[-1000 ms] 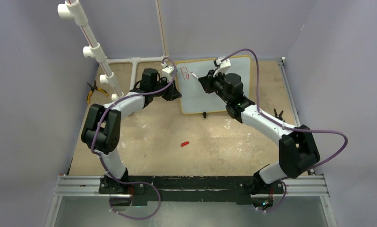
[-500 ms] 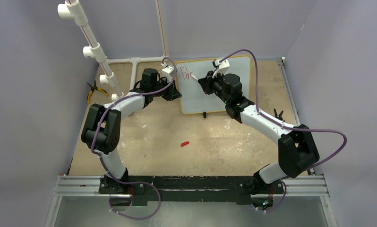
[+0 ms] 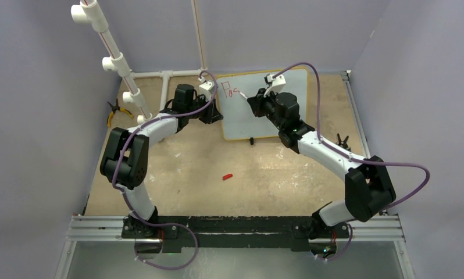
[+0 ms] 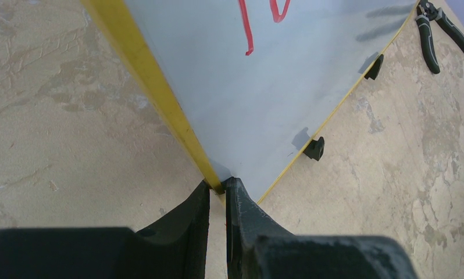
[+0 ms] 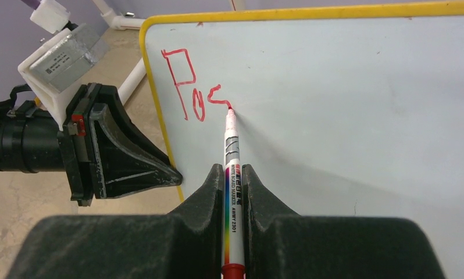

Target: Write a sentence on the whiteboard

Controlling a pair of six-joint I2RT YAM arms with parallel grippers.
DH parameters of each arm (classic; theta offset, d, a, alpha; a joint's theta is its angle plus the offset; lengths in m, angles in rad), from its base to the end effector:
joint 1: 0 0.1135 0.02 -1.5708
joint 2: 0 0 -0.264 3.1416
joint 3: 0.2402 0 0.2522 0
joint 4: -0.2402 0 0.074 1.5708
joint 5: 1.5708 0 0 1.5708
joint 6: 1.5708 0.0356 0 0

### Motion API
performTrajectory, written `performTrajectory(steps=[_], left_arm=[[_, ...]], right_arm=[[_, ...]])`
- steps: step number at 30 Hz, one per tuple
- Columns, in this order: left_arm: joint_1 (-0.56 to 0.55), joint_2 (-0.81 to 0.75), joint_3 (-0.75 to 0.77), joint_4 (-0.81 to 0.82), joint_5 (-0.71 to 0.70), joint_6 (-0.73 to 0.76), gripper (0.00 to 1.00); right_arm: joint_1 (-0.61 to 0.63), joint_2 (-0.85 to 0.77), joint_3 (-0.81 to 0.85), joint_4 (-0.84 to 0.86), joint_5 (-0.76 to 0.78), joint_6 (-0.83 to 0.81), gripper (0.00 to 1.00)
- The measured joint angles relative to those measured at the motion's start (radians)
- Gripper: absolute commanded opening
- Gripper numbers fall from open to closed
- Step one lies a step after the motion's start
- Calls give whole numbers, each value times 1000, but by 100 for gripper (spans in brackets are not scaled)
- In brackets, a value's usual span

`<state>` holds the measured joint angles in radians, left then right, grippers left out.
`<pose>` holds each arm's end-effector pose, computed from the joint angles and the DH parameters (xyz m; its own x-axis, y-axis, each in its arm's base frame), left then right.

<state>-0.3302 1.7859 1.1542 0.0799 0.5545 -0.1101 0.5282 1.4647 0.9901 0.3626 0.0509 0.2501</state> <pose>0.3707 -0.1469 0.2205 -0.5698 0.0965 -0.8161 0.6411 0.6735 -0.3679 0.2999 0.1729 0.3052 -0.2073 0.1652 -0.9642 -0.4215 0.8744 0.2404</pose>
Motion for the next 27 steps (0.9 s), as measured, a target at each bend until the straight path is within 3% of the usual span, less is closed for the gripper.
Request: performTrajectory(steps=[27], left_arm=[[-3, 0, 0, 0, 3, -1, 0]], right_arm=[[10, 17, -7, -11, -77, -8, 0]])
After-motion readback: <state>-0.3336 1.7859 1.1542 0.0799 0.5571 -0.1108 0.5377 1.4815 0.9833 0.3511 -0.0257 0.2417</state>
